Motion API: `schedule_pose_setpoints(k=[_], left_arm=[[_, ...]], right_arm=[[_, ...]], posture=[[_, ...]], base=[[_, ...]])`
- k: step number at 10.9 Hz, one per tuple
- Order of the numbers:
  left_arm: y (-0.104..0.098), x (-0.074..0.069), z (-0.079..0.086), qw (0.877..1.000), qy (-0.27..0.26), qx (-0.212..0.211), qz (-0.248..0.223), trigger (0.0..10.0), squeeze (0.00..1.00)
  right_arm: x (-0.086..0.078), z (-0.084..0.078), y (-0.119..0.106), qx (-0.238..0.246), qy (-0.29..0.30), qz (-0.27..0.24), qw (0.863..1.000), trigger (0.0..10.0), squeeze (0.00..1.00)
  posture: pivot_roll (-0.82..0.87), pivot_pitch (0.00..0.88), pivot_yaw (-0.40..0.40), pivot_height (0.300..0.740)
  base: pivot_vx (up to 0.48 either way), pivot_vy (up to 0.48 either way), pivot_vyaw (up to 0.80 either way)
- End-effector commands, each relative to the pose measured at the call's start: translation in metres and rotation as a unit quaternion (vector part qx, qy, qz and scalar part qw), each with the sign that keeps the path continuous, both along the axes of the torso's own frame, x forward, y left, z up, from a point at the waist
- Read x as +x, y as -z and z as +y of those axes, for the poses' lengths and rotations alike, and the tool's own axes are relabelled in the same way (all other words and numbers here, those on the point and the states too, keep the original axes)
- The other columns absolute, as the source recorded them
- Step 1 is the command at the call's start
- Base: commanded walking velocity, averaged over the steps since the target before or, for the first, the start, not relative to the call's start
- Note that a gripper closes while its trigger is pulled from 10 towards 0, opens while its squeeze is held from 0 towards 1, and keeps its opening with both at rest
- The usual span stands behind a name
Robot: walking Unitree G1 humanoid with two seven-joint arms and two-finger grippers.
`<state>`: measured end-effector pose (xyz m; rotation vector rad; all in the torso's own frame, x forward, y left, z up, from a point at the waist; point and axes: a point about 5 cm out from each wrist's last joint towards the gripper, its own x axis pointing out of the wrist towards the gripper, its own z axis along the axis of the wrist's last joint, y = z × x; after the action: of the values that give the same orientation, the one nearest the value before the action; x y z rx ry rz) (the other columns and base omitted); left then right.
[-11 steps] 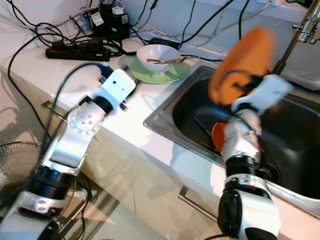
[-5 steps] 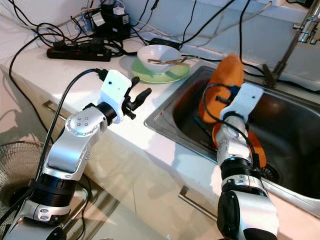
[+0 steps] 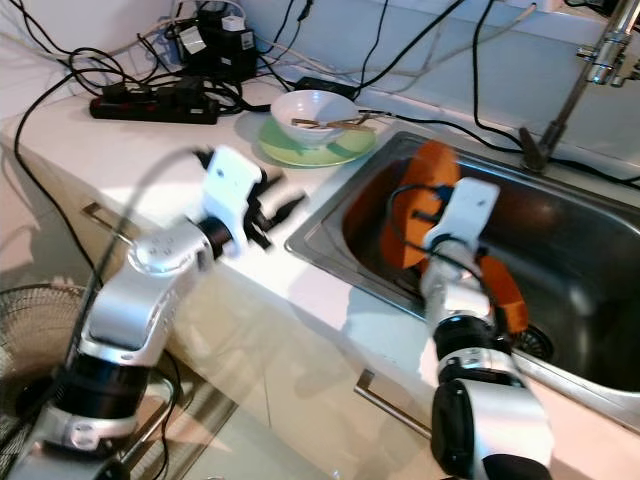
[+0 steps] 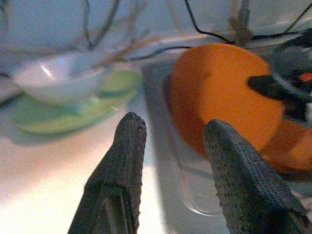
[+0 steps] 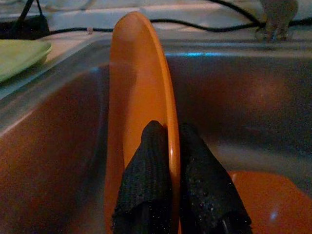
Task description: Kitchen organization
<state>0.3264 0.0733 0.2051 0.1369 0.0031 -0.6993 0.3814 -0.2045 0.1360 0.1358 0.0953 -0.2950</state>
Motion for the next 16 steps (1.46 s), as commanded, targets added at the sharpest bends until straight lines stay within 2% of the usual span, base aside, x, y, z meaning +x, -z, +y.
schedule_pose_setpoints(k=[1, 2, 3, 6, 7, 12, 13, 14, 15, 16], left_arm=[[0.002, -0.003, 0.0, 1.0, 0.011, -0.013, 0.017, 10.0, 0.0], [0.014, -0.004, 0.001, 0.999, 0.016, -0.009, 0.049, 10.0, 0.0], [0.019, -0.007, 0.0, 0.998, 0.028, -0.001, 0.061, 10.0, 0.0], [0.026, -0.014, -0.003, 0.995, 0.055, 0.03, 0.076, 10.0, 0.0], [0.027, -0.017, -0.005, 0.994, 0.072, 0.032, 0.082, 10.0, 0.0], [0.028, -0.021, -0.007, 0.991, 0.089, 0.042, 0.087, 10.0, 0.0], [0.028, -0.021, -0.006, 0.991, 0.089, 0.042, 0.087, 10.0, 0.0], [0.028, -0.021, -0.006, 0.991, 0.09, 0.043, 0.087, 10.0, 0.0], [0.028, -0.021, -0.007, 0.991, 0.091, 0.043, 0.087, 10.0, 0.0], [0.027, -0.021, -0.007, 0.991, 0.092, 0.043, 0.085, 10.0, 0.0]], right_arm=[[0.009, 0.009, -0.017, 0.001, -0.025, -0.02, 0.999, 10.0, 0.0], [0.01, 0.012, -0.014, 0.014, -0.038, -0.006, 0.999, 10.0, 0.0], [0.01, 0.014, -0.013, 0.021, -0.043, -0.002, 0.999, 10.0, 0.0], [0.01, 0.017, -0.007, 0.04, -0.053, 0.011, 0.998, 10.0, 0.0], [0.01, 0.021, -0.004, 0.04, -0.064, 0.021, 0.997, 10.0, 0.0], [0.008, 0.027, 0.007, 0.053, -0.081, 0.044, 0.994, 10.0, 0.0], [0.008, 0.028, 0.007, 0.054, -0.083, 0.044, 0.994, 10.0, 1.0], [0.008, 0.029, 0.007, 0.048, -0.085, 0.043, 0.994, 10.0, 0.41], [0.008, 0.029, 0.006, 0.045, -0.084, 0.043, 0.995, 10.0, 0.0], [0.008, 0.027, 0.006, 0.043, -0.082, 0.044, 0.995, 10.0, 0.0]], posture=[[0.25, 0.019, -0.038, 0.74], [0.24, 0.019, -0.039, 0.74], [0.25, 0.019, -0.041, 0.74], [0.25, 0.018, -0.04, 0.74], [0.25, 0.018, -0.04, 0.74], [0.25, 0.017, -0.042, 0.74], [0.25, 0.016, -0.042, 0.74], [0.25, 0.018, -0.042, 0.74], [0.25, 0.018, -0.042, 0.74], [0.25, 0.018, -0.043, 0.74]], base=[[0.0, 0.0, 0.0], [0.0, 0.0, 0.0], [0.0, 0.0, 0.0], [0.0, 0.0, 0.0], [0.0, 0.0, 0.0], [0.0, 0.0, 0.0], [0.0, 0.0, 0.0], [0.0, 0.0, 0.0], [0.0, 0.0, 0.0], [0.0, 0.0, 0.0]])
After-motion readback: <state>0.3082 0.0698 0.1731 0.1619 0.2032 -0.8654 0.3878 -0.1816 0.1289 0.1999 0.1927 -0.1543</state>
